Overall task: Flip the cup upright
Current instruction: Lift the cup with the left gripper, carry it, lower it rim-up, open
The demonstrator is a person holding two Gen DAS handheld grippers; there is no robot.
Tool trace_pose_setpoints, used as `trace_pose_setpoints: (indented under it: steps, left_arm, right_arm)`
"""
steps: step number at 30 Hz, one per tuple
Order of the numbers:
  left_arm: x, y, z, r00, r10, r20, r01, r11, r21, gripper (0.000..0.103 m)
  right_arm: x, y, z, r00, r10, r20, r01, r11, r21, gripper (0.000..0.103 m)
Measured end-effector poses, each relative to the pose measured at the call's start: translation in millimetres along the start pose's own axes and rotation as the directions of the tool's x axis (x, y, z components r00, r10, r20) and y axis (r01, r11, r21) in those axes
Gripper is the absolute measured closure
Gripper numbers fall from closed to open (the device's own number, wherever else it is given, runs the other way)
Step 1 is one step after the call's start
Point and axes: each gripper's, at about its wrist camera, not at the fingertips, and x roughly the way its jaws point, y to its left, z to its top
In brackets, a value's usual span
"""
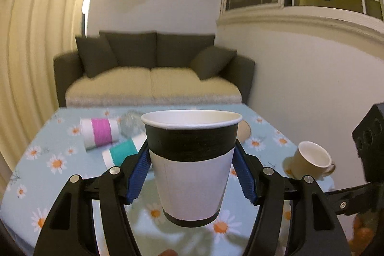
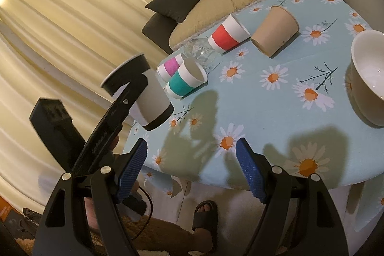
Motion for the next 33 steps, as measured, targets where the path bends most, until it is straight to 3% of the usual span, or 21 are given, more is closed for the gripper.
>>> trace_pose_setpoints:
  steps: [7,17,20,33]
  left_arm:
    - [-4,-4,-19,0.991,0.03,0.133,-0.028,0.999,-0.014,0.04]
    - [-1,-10,-54,0.957,0.131,0.259,-0.13,0.991,-0.019,0.04]
    - [2,-13,-65,0.95,0.155,0.27,-0.16,0.987,-0.003,0.04]
    - [23,-8,-102,0.953,0.202,0.225,-0.203,0.979,-0.017,0.038]
  right_arm:
    - [0,-2,2,1.0,0.012,0.005,-0.012,1.0,0.005,0.027]
    - [-2,-6,7,0.999,0.033,0.015,-0.034,0.999,0.017,0.027]
    - [-1,-6,8,0.999,0.034,0.015,-0.034,0.999,0.018,0.027]
    - [10,-10,8,1.0,0.02,-0.017,-0.02,1.0,0.016,0.027]
